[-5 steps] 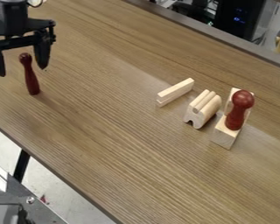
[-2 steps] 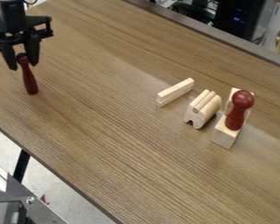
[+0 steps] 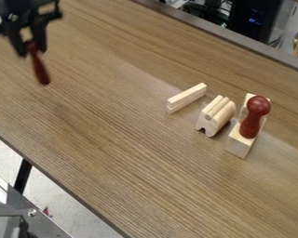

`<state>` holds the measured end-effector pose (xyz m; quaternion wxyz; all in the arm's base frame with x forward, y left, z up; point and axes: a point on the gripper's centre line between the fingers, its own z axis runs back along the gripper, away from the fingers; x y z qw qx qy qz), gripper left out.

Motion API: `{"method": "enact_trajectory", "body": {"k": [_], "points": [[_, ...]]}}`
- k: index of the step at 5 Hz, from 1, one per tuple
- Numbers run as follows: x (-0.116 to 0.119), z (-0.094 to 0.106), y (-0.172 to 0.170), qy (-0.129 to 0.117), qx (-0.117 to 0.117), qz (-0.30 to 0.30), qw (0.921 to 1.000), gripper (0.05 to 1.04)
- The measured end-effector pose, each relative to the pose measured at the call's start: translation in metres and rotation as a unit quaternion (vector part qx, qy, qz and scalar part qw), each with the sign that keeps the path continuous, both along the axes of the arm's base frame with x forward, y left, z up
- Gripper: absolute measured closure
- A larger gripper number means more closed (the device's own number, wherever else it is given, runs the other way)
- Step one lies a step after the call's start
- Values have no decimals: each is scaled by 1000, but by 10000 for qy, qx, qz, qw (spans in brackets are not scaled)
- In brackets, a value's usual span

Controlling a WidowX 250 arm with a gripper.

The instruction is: Moved the king from the left side to the left side

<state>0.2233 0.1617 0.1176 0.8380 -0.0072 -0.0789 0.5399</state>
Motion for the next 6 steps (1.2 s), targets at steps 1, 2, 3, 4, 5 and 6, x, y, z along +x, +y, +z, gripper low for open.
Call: {"method": "enact_trajectory", "body": {"k": [1, 2, 3, 4, 5, 6], "points": [[6, 33, -38, -310, -81, -541, 9980, 785], [23, 79, -89, -553, -69, -1706, 9838, 785], [39, 92, -141, -497, -74, -2809, 9584, 785], [55, 90, -188, -354, 45, -3671, 9295, 785], [73, 80, -238, -253, 98, -4252, 9047, 785], [94, 64, -276, -182, 180, -4713, 8816, 785]]}}
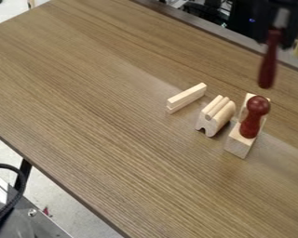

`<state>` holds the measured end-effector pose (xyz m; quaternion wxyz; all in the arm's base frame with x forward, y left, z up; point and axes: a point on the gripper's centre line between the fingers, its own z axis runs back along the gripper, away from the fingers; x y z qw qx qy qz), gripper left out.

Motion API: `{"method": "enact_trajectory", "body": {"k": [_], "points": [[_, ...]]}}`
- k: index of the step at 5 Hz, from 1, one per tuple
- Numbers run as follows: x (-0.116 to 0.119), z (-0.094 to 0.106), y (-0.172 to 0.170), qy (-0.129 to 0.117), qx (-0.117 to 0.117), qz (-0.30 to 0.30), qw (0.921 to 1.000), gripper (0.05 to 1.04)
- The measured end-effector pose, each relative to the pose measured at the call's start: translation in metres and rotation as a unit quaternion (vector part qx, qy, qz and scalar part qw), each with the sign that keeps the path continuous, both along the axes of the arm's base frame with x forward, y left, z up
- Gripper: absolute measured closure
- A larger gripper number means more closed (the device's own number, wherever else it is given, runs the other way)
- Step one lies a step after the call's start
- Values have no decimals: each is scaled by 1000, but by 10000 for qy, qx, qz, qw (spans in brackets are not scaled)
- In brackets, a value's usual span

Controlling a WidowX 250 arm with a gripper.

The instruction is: Moved the king from the left side to the left side

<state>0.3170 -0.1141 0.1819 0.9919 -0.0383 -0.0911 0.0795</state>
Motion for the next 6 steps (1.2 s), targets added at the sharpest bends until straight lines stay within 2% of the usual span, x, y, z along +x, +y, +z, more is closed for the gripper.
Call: {"method": "enact_trajectory", "body": {"k": [2, 3, 6], "points": [[35, -16, -33, -264, 264, -434, 9984, 785], [42, -25, -39, -393, 348, -445, 9976, 785], [67, -85, -55, -345, 583, -492, 9965, 785]]}}
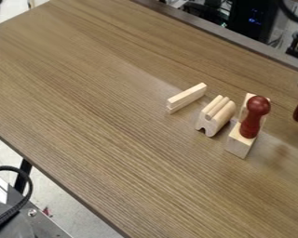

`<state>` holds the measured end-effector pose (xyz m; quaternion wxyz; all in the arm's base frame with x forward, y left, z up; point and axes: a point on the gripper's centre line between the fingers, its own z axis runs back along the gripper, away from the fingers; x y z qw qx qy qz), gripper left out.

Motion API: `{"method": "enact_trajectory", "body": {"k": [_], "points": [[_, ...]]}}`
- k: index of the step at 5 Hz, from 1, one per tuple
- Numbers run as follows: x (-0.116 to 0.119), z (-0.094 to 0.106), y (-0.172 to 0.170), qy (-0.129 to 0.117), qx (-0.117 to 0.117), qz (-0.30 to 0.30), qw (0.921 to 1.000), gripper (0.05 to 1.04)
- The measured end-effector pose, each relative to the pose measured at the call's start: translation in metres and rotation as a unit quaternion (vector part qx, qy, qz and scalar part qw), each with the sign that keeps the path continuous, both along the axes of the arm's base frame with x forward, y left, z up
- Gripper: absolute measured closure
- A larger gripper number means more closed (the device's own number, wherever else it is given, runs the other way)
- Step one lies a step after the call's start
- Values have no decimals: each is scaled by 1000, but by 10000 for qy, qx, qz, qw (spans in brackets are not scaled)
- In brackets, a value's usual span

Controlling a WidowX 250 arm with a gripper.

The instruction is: Moved the king from the left side to the left side

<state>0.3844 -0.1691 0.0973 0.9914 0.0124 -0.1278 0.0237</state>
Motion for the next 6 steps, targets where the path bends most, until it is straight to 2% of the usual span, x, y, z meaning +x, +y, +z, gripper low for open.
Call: {"method": "enact_trajectory", "body": {"k": [1, 2, 3, 5, 6], "points": [[4, -14, -4, -5, -75, 5, 10000, 785], [5, -17, -4, -17, -58, 11, 10000, 785], [4, -20, -4, 1, -68, 36, 10000, 727], [-3, -29, 3, 148, -4, 84, 9999, 134], [-8, 4, 9, -157, -183, 131, 9996, 83]]}}
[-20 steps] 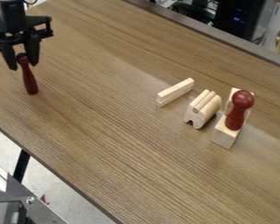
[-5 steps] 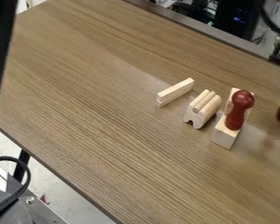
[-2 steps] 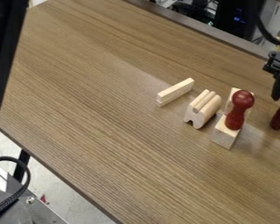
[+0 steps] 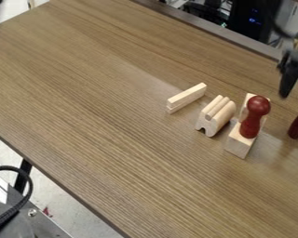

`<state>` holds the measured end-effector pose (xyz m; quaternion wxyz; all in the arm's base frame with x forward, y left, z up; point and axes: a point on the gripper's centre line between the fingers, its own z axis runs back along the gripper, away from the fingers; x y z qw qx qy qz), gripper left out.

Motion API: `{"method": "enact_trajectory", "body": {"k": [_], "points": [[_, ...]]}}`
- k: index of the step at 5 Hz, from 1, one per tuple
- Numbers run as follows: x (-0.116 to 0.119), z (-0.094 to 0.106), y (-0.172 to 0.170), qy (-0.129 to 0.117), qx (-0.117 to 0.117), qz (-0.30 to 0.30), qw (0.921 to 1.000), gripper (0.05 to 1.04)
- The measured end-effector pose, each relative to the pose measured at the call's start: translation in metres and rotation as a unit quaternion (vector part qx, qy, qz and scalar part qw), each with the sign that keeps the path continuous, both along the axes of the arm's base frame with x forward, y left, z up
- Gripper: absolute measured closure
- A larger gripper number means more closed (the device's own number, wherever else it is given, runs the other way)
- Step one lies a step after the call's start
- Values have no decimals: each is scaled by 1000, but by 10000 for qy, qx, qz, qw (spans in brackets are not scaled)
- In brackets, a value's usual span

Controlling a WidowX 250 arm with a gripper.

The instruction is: Moved the king from the left side to the left side

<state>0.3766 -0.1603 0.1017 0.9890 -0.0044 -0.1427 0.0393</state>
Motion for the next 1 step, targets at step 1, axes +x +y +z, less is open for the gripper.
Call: {"method": "enact_trajectory", "body": {"k": [1], "points": [[-15, 50, 13, -430, -382, 214, 9981, 83]]}}
